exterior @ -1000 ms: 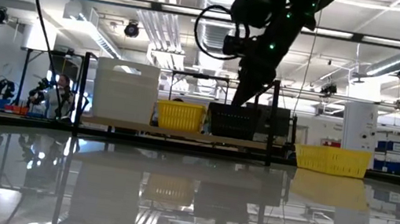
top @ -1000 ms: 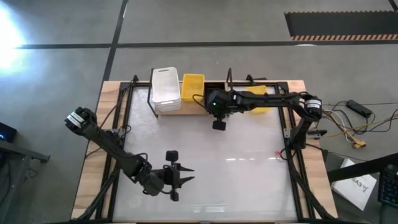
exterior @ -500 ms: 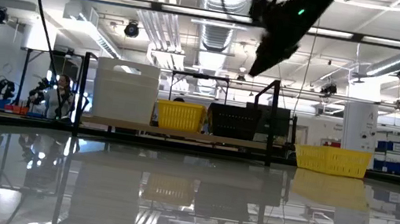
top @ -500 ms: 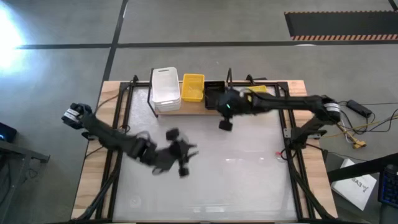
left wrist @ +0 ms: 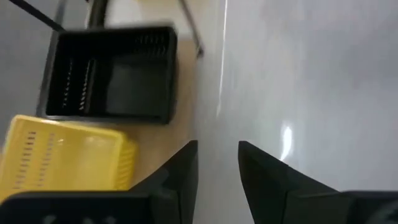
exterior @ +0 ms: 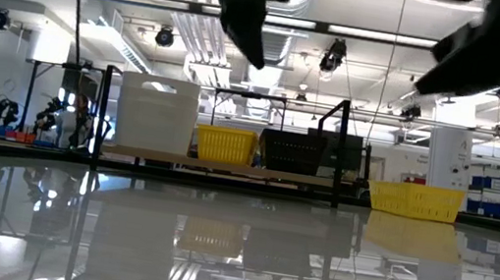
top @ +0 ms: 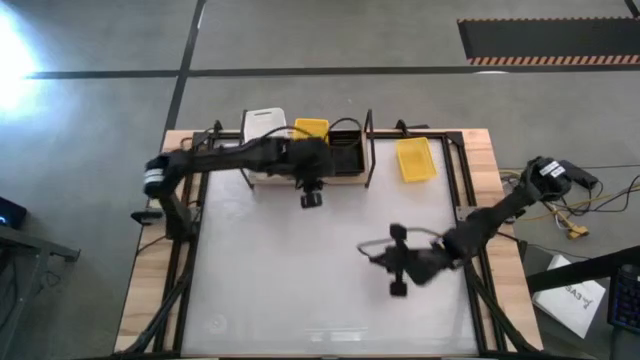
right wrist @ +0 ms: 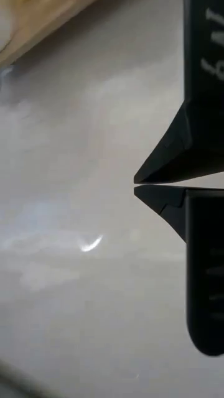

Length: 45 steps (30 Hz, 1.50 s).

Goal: Stack baskets on shelf by color
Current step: Adjust the stacked yellow bins on the shelf

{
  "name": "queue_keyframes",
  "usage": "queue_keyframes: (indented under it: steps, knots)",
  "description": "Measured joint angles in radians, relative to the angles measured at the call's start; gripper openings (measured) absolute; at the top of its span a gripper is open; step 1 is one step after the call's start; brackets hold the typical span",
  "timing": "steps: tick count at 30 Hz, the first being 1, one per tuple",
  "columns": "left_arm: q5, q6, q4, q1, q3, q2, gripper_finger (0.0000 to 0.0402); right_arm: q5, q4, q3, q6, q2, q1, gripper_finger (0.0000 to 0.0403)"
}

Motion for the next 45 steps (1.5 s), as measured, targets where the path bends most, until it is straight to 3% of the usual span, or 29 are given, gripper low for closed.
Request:
queue_keyframes:
  steps: [6,15,20,32,45]
  knots:
    - [0.008,0.208,-0.186,0.083,0.136,0.139,0.0117,0.133,0.226,-0.064,0.001,0.071,0.155,0.0009]
    - [0.022,0.287,-0.165,0.177,0.127,0.241,0.0212,0.154,0.293,-0.064,0.043,0.208,0.200,0.0009]
    - [-0.030,0.309,-0.085,0.213,0.121,0.258,0.0235,0.153,0.311,-0.064,0.100,0.278,0.200,0.0009]
    - [-0.052,0.369,-0.027,0.273,0.046,0.261,0.0233,0.150,0.358,-0.064,0.149,0.328,0.200,0.0009]
    - [0.032,0.336,-0.045,0.232,0.052,0.257,0.0147,0.150,0.363,-0.064,0.148,0.324,0.200,0.0009]
